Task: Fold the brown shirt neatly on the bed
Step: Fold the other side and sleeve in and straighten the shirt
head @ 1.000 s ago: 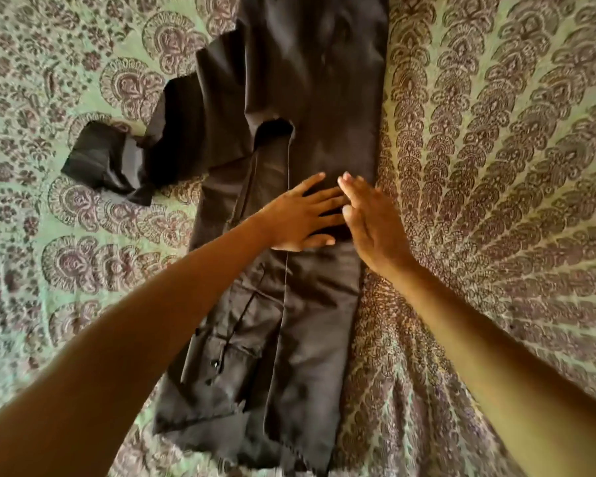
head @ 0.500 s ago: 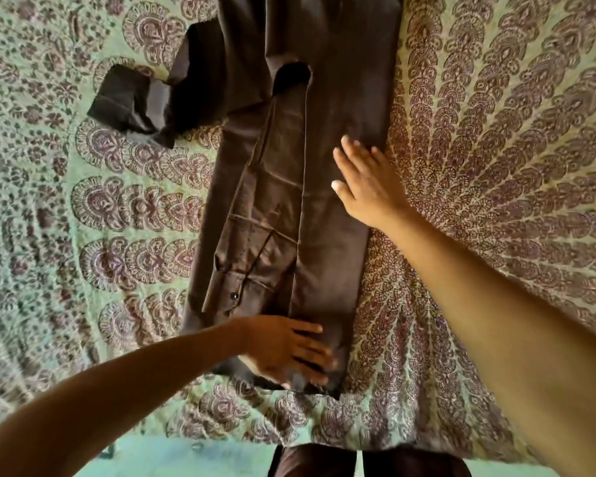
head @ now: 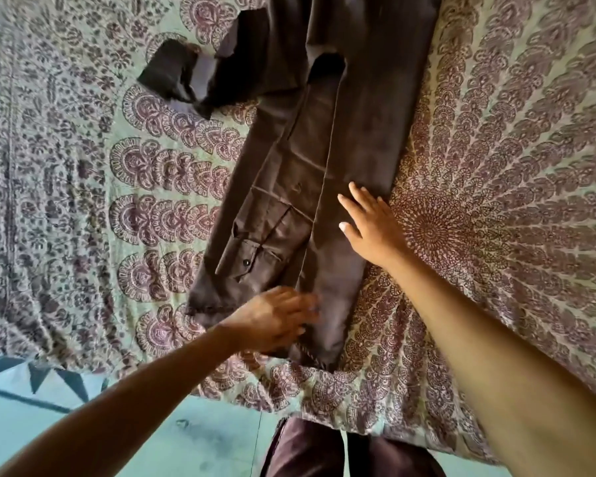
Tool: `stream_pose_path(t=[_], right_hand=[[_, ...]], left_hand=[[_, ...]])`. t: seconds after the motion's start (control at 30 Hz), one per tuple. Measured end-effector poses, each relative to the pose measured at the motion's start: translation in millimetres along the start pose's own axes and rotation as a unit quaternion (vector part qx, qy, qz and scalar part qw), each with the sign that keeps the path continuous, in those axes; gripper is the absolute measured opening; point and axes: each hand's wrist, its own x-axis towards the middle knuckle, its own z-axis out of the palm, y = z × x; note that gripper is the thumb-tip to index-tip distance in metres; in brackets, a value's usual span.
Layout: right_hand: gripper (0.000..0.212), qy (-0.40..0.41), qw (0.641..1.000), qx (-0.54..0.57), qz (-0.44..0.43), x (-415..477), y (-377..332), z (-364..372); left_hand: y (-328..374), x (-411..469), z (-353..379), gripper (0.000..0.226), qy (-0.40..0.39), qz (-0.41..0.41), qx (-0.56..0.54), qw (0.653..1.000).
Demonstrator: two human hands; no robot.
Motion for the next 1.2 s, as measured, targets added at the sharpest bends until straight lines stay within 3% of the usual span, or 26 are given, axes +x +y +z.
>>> stream_pose_path(t=[0.1, 0.23, 0.3, 0.47, 0.57, 0.67, 0.77, 0.83, 0.9, 1.0, 1.03, 1.13, 1.2], right_hand=[[0.051, 0.056, 0.990, 0.123, 0.043, 6.2, -16.5, -16.1], [0.045, 0.125, 0.975, 0.183, 0.027, 28.8, -45.5, -40.6], [0.044, 0.132, 0.972, 0.192, 0.009, 44.9, -59.0, -51.0], [0.046, 0.160, 0.971, 0.174, -0.032, 90.6, -89.5, -66.2], [0.052, 0.160, 0.976, 0.145, -0.025, 126.1, -102.1, -68.6], [0.055, 0.160, 0.983, 0.096, 0.000, 159.5, -107.0, -67.0], [0.056, 0.141, 0.988, 0.046, 0.050, 191.8, -109.0, -62.6], [0.058, 0.122, 0.989, 0.012, 0.082, 208.3, -108.5, -59.7], [0.058, 0.101, 0.989, 0.015, 0.110, 218.7, -106.6, -55.1], [0.055, 0.106, 0.985, 0.069, 0.118, 221.0, -103.7, -50.7], [0.052, 0.117, 0.981, 0.108, 0.113, 219.2, -103.9, -50.1], [0.043, 0.149, 0.940, 0.284, 0.112, 212.0, -108.8, -56.4], [0.039, 0.167, 0.896, 0.388, 0.138, 206.4, -111.8, -67.0]], left_hand=[[-24.4, 25.8, -48.3, 0.032, 0.159, -0.230, -0.038, 0.959], [-72.7, 46.1, -114.7, 0.028, 0.296, -0.438, -0.102, 0.843], [-96.2, 51.1, -139.6, 0.026, 0.335, -0.495, -0.135, 0.790], [-164.2, 50.3, -176.8, 0.025, 0.334, -0.612, -0.162, 0.698], [-213.6, 48.8, -190.6, 0.034, 0.381, -0.664, -0.269, 0.584], [-301.4, 33.0, -164.2, 0.068, 0.389, -0.667, -0.389, 0.502], [-467.4, 7.9, -67.7, 0.102, 0.363, -0.665, -0.441, 0.481], [-511.3, 10.7, -55.4, 0.113, 0.395, -0.642, -0.473, 0.457], [-477.3, 37.3, -102.3, 0.098, 0.406, -0.626, -0.503, 0.436], [-381.1, 76.4, -186.9, 0.025, 0.461, -0.550, -0.572, 0.398], [-365.4, 86.2, -200.4, 0.011, 0.478, -0.536, -0.573, 0.395], [-324.9, 109.5, -239.7, 0.013, 0.517, -0.433, -0.612, 0.412], [-296.5, 121.9, -260.6, 0.015, 0.486, -0.363, -0.657, 0.447]])
